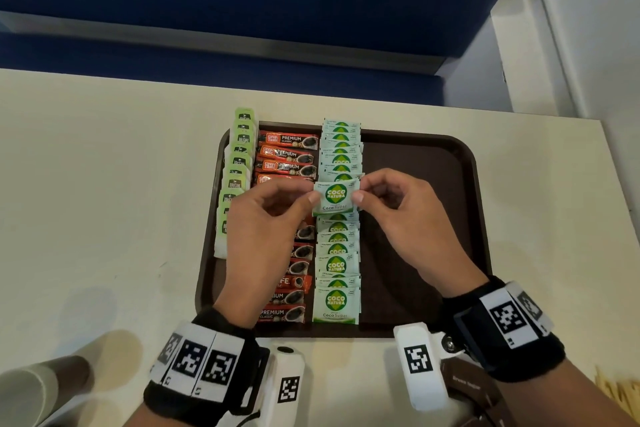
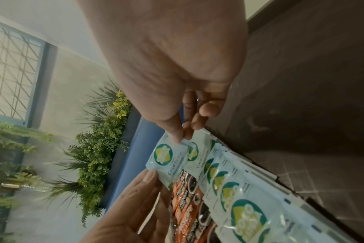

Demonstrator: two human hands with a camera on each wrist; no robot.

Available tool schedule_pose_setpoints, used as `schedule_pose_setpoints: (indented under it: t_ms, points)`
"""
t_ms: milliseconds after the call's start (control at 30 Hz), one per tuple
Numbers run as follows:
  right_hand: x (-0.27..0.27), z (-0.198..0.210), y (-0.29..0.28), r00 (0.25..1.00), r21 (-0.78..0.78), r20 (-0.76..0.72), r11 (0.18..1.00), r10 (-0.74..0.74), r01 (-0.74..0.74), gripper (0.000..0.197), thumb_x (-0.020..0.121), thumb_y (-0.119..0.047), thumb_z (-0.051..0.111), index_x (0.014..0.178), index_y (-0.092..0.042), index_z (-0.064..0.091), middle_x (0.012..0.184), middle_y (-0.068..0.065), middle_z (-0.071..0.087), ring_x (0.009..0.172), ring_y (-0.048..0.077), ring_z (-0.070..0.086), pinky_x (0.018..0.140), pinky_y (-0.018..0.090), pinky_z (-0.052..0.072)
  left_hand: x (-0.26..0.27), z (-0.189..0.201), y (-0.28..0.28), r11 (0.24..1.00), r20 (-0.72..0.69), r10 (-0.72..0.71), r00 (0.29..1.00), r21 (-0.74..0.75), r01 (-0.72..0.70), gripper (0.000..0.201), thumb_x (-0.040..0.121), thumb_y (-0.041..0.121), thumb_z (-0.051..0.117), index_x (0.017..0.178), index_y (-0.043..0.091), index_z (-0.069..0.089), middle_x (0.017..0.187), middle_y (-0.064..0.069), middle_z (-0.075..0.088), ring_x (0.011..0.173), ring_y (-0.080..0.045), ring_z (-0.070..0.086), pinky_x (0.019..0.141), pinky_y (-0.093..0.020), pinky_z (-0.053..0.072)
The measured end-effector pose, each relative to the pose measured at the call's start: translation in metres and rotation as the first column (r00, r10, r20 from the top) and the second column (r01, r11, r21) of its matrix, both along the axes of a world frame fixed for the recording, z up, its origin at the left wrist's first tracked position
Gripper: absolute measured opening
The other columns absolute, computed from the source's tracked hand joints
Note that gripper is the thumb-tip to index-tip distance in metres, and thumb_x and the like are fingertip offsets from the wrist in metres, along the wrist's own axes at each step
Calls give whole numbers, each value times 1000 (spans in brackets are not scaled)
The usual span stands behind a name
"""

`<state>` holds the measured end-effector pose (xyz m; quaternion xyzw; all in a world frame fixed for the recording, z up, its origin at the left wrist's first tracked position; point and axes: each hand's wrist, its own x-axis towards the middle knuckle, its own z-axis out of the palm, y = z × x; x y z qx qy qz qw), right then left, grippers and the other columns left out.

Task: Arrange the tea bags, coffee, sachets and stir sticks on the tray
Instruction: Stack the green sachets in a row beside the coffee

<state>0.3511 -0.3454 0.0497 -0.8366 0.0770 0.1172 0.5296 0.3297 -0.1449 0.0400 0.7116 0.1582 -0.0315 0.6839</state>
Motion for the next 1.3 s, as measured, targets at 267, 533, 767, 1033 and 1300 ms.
schedule_pose_setpoints:
  t_ms: [267, 533, 767, 1033, 1300]
  points:
    - [-4, -17, 0, 998, -114, 48, 992, -50, 55, 6, 95, -21, 81, 93, -23, 75, 87, -4, 74, 82, 12, 63, 67, 13, 50, 9, -14, -8, 976, 22, -28, 999, 216, 23, 8, 90, 17, 87, 97, 21, 86, 89, 14, 82, 83, 0, 77, 81, -21, 62]
    - [-7, -24, -2, 997, -129, 52, 990, -58, 65, 8, 95, -19, 80, 93, -24, 74, 86, -6, 73, 81, 12, 63, 68, 12, 50, 6, -23, -10, 966, -12, -38, 999, 256, 40, 9, 90, 18, 87, 99, 20, 86, 88, 13, 82, 77, -1, 77, 77, -22, 64]
    - [-9, -25, 1, 997, -130, 49, 989, -59, 65, 11, 94, -19, 81, 97, -24, 72, 87, -7, 73, 81, 10, 63, 68, 12, 51, 5, -25, -10, 961, -29, -23, 999, 275, 30, 10, 90, 18, 88, 99, 19, 84, 85, 10, 81, 77, -5, 76, 74, -18, 62]
    - [-9, -26, 1, 996, -143, 51, 986, -76, 83, 14, 93, -20, 83, 96, -25, 70, 87, -7, 73, 80, 11, 64, 67, 11, 51, 3, -25, -10, 959, -19, -11, 1000, 283, 16, 12, 90, 17, 88, 101, 18, 83, 87, 11, 79, 80, 0, 74, 73, -9, 55]
    - [-25, -10, -14, 987, -78, 75, 985, -145, 151, 10, 94, -21, 81, 97, -24, 72, 87, -6, 73, 77, 8, 63, 68, 13, 50, -3, -10, -12, 965, 51, 18, 999, 259, -30, 7, 100, 17, 76, 101, 24, 78, 94, 12, 78, 91, -4, 74, 80, -12, 56]
